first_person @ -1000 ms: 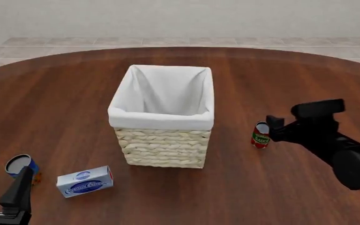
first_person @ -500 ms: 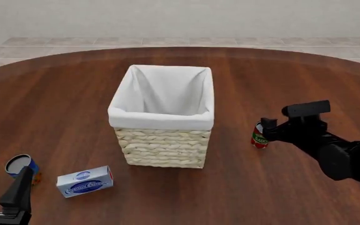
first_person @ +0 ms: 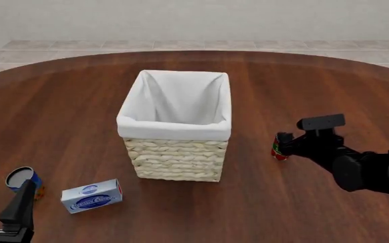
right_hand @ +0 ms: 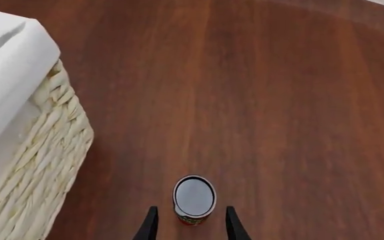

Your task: Pick up the tomato sauce, and put it in the basket.

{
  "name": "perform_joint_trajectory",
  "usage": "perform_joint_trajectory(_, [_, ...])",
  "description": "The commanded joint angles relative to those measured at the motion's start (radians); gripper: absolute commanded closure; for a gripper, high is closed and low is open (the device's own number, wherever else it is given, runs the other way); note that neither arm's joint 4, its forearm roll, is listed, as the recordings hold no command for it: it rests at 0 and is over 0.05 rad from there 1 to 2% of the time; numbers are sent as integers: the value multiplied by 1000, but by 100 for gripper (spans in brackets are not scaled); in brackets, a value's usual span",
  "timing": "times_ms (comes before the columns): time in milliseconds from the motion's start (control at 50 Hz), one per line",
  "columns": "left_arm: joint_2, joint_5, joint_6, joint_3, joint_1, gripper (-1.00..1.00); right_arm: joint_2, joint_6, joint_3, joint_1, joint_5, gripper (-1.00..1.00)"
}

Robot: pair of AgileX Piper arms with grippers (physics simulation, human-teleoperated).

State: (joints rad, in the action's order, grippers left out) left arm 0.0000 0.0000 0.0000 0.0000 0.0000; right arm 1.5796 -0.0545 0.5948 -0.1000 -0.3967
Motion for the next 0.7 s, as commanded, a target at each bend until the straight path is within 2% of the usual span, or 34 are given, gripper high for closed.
perform_joint_trajectory(20, [0, 0, 0, 0, 0, -100, 53, 2, 9, 1, -25, -100])
perform_joint_trajectory(700, [0, 0, 0, 0, 0, -100, 192, -2, 80, 4, -50, -100])
